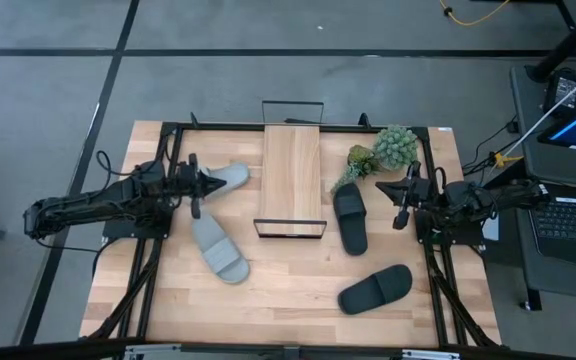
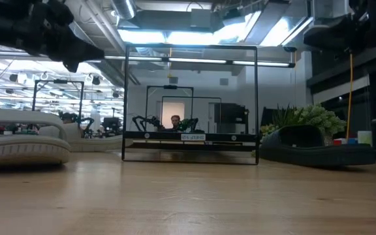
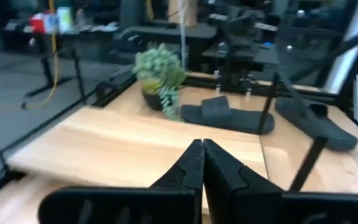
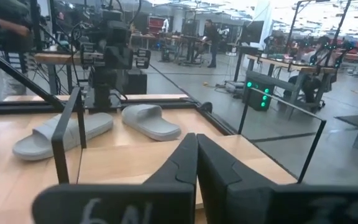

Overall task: Pick and place slides into the shelf
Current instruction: Put the top gray slipper on the shelf

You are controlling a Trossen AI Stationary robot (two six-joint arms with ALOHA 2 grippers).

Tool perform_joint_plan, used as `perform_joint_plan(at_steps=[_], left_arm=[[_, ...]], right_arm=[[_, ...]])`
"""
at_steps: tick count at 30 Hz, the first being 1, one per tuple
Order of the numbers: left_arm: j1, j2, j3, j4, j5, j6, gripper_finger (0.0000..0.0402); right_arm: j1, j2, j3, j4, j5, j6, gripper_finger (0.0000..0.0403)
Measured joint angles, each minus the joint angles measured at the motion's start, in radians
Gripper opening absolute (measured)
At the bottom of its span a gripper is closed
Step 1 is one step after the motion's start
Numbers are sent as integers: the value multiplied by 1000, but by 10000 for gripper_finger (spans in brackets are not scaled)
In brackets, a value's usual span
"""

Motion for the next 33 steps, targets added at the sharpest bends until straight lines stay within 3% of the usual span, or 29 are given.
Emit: perform_joint_plan(at_steps=[12, 20, 25, 28, 33], left_arm=[[0, -3, 11, 9, -258, -22, 0], [0, -3, 105, -13, -258, -108, 34], [0, 12, 218, -206, -368, -163, 80], [0, 28, 287, -373, -423, -339, 103], [0, 47, 392, -583, -346, -595, 126]], right_arm=[[0, 0, 0, -10, 0, 21, 9], [0, 0, 0, -14, 0, 20, 9], [0, 0, 0, -15, 0, 20, 10], [0, 0, 0, -15, 0, 21, 10], [0, 0, 0, -17, 1, 47, 10]])
